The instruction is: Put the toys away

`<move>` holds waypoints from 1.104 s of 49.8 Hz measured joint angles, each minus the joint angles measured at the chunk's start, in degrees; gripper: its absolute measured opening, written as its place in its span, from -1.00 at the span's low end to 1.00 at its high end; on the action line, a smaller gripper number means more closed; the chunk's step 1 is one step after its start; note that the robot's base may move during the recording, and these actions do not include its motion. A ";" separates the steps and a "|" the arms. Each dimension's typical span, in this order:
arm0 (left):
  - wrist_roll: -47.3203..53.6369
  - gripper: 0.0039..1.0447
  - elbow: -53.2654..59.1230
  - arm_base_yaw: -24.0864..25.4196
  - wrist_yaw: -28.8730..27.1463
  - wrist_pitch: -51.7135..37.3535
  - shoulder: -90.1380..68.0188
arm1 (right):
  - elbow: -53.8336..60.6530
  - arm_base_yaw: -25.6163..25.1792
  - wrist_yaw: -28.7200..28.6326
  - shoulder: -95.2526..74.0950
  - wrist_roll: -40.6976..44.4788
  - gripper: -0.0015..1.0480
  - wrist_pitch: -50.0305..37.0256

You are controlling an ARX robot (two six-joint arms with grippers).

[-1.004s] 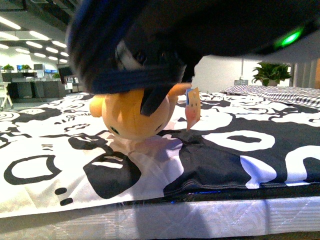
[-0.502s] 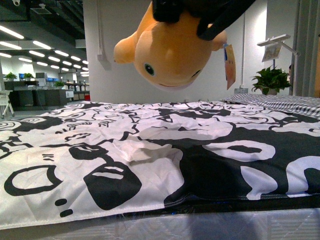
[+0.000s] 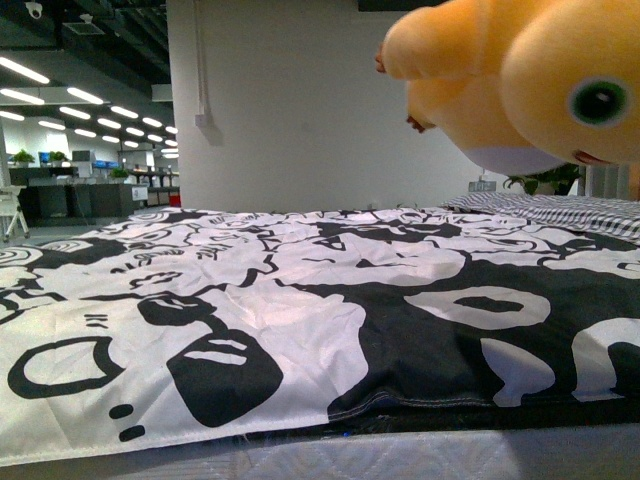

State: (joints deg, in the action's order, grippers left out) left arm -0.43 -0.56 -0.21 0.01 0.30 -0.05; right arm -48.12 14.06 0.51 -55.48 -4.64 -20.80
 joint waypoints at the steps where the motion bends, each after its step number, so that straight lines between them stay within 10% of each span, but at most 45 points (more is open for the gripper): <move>1: 0.00 0.89 0.00 0.00 0.00 0.00 0.00 | 2.25 -0.94 -0.66 2.16 -0.52 -0.63 0.11; 25: 0.00 0.89 0.00 0.00 0.00 0.02 0.00 | 25.73 -8.94 -3.26 26.95 -7.65 -0.63 3.91; 55: 0.00 0.89 0.00 0.00 0.00 0.02 0.00 | 44.30 2.29 13.84 47.45 -3.34 -0.63 5.16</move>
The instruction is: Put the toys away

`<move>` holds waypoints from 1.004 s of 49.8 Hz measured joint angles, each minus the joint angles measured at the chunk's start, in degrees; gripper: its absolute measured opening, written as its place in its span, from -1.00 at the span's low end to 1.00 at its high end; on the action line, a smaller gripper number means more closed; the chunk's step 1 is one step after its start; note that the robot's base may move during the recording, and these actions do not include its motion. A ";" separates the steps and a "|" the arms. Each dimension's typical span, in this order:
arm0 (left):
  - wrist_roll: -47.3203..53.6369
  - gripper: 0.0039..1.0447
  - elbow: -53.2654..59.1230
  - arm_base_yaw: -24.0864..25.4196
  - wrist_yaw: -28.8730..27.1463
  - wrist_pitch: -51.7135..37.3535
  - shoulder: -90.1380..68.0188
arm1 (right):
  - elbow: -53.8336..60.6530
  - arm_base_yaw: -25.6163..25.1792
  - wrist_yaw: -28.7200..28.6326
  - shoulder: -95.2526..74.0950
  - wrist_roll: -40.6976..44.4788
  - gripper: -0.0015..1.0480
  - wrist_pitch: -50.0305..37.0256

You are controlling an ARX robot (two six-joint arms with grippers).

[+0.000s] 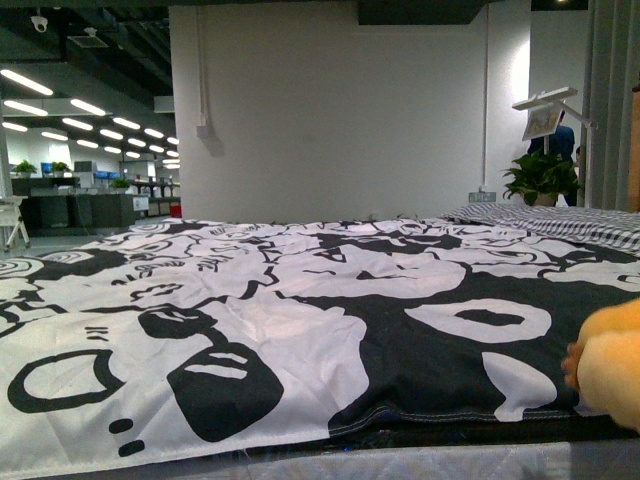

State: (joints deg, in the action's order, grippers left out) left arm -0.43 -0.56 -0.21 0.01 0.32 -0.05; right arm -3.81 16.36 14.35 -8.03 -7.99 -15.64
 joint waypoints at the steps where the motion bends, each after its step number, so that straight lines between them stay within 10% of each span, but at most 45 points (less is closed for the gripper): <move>1: 0.00 0.89 0.00 0.00 0.00 -0.02 0.00 | 0.81 0.94 1.09 0.15 0.20 -0.63 -0.33; 50: 0.00 0.89 0.00 0.04 0.02 0.02 0.00 | 1.97 2.82 2.12 0.52 1.31 -0.63 -0.96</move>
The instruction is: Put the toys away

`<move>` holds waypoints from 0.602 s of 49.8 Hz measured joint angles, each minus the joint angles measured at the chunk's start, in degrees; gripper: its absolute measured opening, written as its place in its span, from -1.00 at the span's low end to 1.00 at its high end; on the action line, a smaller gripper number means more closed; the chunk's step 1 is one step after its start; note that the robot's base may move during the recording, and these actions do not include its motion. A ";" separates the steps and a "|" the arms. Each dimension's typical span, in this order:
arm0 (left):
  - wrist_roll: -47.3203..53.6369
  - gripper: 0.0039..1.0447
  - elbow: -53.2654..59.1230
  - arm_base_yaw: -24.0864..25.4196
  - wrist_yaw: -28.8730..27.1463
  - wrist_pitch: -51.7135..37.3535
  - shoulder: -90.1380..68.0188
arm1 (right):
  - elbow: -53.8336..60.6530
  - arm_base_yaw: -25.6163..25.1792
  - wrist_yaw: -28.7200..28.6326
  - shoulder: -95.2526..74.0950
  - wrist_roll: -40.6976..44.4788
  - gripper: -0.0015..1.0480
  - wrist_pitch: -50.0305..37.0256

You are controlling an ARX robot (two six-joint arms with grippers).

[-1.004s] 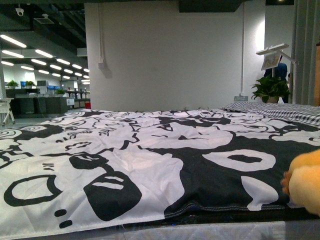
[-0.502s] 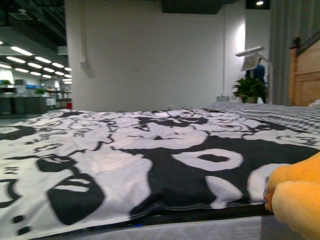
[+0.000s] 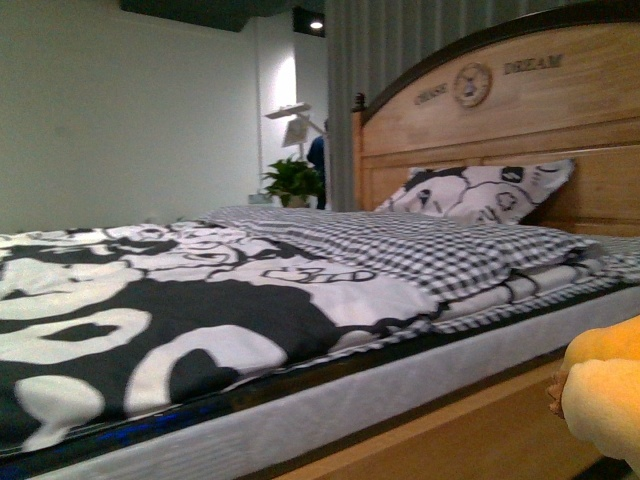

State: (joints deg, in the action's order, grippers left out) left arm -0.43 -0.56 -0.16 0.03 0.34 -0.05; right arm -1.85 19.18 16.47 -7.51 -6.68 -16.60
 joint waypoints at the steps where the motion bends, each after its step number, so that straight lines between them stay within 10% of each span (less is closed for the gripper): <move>1: 0.00 0.89 0.00 0.00 -0.02 0.00 0.00 | 0.02 0.00 0.00 0.00 0.00 -0.63 0.00; 30: 0.00 0.89 0.00 0.02 -0.02 0.00 0.00 | 0.02 -0.02 0.09 0.02 0.02 -0.63 0.00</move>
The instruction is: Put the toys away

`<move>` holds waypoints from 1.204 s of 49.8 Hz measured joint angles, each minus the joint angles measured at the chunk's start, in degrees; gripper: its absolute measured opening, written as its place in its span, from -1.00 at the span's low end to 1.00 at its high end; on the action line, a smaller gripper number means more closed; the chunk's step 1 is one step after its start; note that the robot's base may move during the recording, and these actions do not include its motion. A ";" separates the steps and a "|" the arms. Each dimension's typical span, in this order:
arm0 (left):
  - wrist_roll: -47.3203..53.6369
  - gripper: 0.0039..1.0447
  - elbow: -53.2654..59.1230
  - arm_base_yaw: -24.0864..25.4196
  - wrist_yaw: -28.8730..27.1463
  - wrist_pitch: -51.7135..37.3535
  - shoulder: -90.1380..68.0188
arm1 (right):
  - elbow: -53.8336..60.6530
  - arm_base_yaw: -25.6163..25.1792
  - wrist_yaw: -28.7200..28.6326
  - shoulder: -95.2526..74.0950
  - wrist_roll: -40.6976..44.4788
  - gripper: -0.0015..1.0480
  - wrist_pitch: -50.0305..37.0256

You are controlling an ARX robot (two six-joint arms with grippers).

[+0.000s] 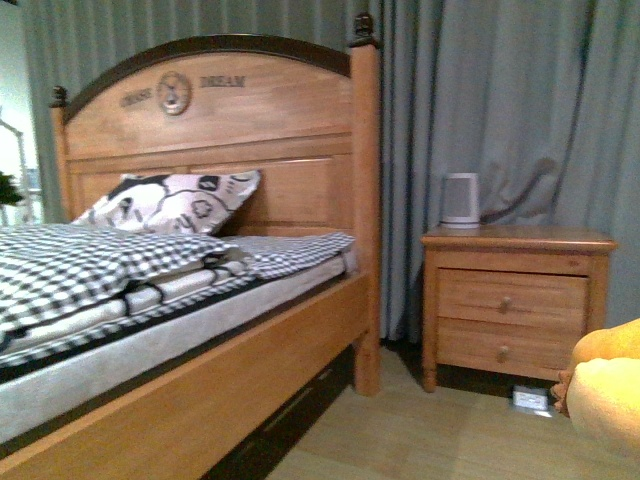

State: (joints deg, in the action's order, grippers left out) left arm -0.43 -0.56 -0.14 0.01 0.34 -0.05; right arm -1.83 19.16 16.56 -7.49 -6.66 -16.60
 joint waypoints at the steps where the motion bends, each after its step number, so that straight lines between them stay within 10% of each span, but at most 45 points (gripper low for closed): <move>1: 0.00 0.89 0.00 0.00 -0.02 0.00 0.00 | 0.00 0.00 -0.04 0.02 0.00 -0.63 0.00; 60: 0.02 0.89 0.00 -0.02 0.00 0.00 0.02 | 0.00 -0.04 -0.07 0.09 0.02 -0.63 -0.02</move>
State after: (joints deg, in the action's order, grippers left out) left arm -0.40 -0.56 -0.16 0.01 0.34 -0.03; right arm -1.83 19.11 16.49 -7.40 -6.63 -16.62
